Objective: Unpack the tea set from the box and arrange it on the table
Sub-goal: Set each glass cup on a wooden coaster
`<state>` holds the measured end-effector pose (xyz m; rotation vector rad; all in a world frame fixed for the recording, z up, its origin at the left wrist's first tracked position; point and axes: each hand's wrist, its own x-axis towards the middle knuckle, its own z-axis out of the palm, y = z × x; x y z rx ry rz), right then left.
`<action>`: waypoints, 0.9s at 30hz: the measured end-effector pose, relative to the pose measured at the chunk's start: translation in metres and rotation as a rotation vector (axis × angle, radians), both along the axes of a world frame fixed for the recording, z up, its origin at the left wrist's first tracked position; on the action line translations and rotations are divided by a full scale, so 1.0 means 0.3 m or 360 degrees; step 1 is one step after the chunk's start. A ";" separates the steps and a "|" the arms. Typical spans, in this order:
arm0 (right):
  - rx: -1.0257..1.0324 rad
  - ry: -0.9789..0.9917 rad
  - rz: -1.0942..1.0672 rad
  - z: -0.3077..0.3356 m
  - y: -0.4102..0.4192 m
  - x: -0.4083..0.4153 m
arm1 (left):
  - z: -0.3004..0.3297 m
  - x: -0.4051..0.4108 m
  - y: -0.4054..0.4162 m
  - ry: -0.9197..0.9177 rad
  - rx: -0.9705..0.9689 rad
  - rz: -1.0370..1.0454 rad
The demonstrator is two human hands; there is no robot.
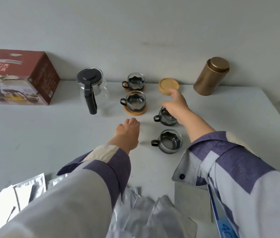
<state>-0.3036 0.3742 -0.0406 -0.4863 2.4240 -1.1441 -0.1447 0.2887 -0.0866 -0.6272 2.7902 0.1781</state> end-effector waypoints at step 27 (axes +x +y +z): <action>0.0427 0.0513 0.0014 -0.196 -0.126 -0.435 | -0.046 -0.154 0.047 -0.0265 0.0437 0.0084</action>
